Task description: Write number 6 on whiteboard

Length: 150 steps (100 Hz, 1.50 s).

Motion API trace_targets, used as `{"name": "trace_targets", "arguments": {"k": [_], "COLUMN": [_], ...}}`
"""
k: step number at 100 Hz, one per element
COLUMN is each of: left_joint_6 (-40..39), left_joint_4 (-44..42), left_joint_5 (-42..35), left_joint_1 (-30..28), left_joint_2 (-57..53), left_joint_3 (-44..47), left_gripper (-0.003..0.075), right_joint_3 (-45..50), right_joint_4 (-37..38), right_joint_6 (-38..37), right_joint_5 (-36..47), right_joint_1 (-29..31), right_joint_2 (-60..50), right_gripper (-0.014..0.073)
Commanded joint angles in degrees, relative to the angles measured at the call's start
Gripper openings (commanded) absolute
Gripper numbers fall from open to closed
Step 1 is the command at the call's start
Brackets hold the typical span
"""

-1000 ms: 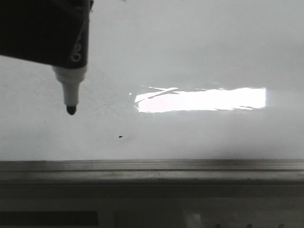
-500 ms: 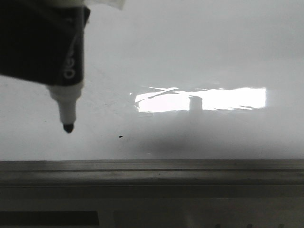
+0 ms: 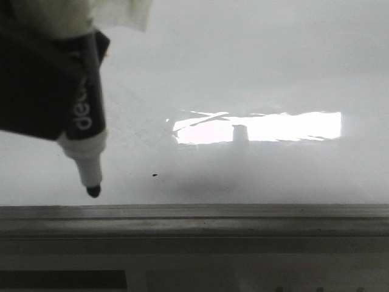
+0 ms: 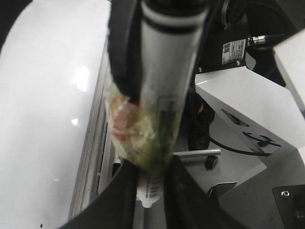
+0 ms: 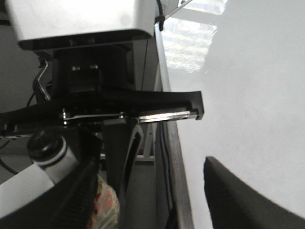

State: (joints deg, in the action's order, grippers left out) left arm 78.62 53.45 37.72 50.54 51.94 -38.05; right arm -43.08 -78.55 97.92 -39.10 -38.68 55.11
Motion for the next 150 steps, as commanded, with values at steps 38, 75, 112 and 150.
{"name": "trace_targets", "arguments": {"k": [38, 75, 112, 150], "left_joint_6": [-0.5, -0.5, -0.5, -0.5], "left_joint_4": [3.3, 3.3, 3.4, 3.4], "left_joint_5": [-5.1, -3.7, -1.9, -1.1], "left_joint_1": [0.2, 0.2, 0.2, 0.2], "left_joint_2": [-0.4, -0.4, -0.4, -0.4], "left_joint_3": [-1.9, -1.9, -1.9, -1.9], "left_gripper": [-0.0020, -0.0020, -0.0020, -0.0020], "right_joint_3": [-1.5, -1.5, -3.6, -4.3], "right_joint_4": [12.5, 4.9, 4.9, 4.9], "right_joint_6": [-17.3, -11.5, -10.7, -10.7], "right_joint_5": [-8.1, -6.7, 2.4, 2.2], "right_joint_1": [3.0, -2.0, -9.2, -9.3], "right_joint_2": [-8.0, -4.4, -0.9, 3.2], "right_gripper": [0.0429, 0.0429, 0.0429, 0.0153]}}
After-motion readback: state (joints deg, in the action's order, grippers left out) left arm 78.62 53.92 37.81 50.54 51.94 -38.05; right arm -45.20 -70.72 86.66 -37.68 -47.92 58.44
